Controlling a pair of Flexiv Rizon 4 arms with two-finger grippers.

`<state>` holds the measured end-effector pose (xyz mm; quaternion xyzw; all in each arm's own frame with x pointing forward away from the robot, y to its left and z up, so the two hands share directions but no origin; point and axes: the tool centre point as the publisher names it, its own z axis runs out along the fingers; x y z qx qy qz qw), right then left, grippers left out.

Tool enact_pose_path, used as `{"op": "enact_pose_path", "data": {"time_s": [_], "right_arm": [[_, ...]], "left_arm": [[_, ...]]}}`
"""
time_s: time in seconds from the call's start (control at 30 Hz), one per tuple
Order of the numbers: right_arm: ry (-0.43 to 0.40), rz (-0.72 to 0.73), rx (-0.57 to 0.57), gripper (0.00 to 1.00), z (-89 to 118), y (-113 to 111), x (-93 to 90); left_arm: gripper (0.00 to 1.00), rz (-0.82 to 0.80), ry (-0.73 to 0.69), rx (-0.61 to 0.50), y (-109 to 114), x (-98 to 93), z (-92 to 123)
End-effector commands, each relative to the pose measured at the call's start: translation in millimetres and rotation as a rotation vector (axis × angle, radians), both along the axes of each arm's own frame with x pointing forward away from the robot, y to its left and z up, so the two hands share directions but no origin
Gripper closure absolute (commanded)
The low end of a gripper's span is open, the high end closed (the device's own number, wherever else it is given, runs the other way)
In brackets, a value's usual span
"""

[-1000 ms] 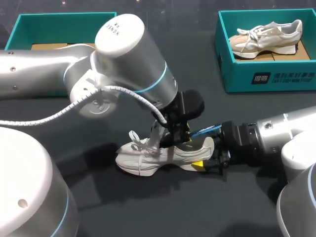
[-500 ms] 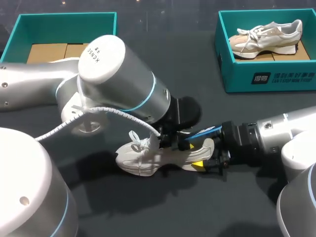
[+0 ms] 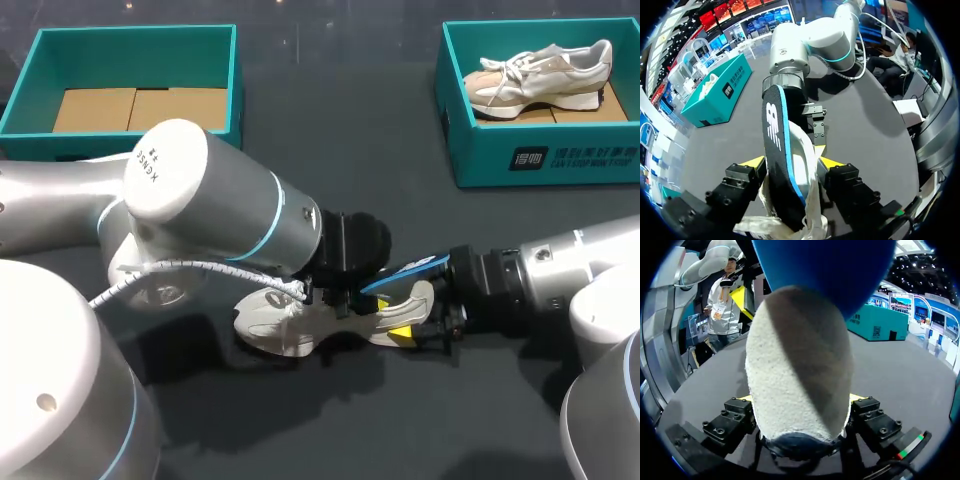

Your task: Take the shoe out of the shoebox, open the shoe tongue, remove and reinsert the insole, then place the shoe into the shoebox

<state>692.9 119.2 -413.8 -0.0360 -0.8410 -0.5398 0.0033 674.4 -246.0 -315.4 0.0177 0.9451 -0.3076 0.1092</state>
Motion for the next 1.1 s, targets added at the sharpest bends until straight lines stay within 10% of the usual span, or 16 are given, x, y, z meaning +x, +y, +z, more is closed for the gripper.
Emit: {"op": "enact_pose_path", "data": {"time_s": [0.03, 0.4, 0.83, 0.97, 1.1], "right_arm": [[0.0, -0.001, -0.005, 1.0, 0.2, 0.3, -1.4], [0.0, -0.001, -0.005, 1.0, 0.2, 0.3, -1.4], [0.0, -0.001, -0.005, 1.0, 0.2, 0.3, -1.4], [0.0, -0.001, -0.005, 1.0, 0.2, 0.3, -1.4], [0.0, -0.001, -0.005, 1.0, 0.2, 0.3, -1.4]], "left_arm": [[0.45, 0.016, 0.002, -0.012, -8.3, 1.6, -11.5], [0.39, 0.049, 0.014, -0.027, -16.7, 15.3, -18.3], [0.68, 0.087, 0.034, -0.038, -24.0, 24.0, -21.9], [1.0, 0.106, 0.055, -0.047, -24.4, 27.4, -21.0], [1.0, 0.104, 0.095, -0.067, -22.7, 28.6, -14.6]]}}
